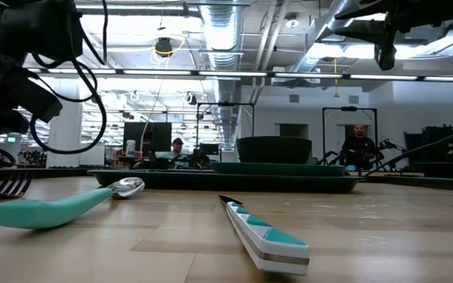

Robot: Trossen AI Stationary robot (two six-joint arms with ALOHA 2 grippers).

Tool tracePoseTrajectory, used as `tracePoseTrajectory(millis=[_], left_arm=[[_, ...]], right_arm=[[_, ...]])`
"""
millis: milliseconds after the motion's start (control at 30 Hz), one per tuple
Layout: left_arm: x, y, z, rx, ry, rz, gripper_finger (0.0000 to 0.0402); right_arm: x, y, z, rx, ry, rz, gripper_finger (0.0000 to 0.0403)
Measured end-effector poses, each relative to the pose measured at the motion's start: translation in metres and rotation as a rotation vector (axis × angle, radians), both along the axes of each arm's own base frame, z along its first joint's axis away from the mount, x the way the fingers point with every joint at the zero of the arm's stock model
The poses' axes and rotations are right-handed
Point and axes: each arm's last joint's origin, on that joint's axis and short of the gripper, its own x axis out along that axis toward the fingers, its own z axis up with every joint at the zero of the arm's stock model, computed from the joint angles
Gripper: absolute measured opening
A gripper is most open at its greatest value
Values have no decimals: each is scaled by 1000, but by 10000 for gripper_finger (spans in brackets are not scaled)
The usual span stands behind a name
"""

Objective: Set up tray
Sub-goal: Put the black napkin on the black tray to the left of the green plate

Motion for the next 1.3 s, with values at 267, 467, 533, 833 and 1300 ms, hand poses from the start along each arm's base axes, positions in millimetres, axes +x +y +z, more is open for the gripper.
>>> tracePoseTrajectory(millis=[267,467,533,833,1300], left_arm=[[6,-13,-12,36,2,-62,151],[10,-16,-20,76,15,-93,151],[11,-17,-22,80,27,-101,151],[12,-18,-26,78,42,-100,113],[11,-15,-23,176,78,-49,4]], right_arm=[[0,0,0,1,-1,0,102],[0,0,1,2,-11,1,102],[0,0,1,2,-12,0,102],[0,0,2,3,-18,1,102],[0,0,2,3,-17,0,102]])
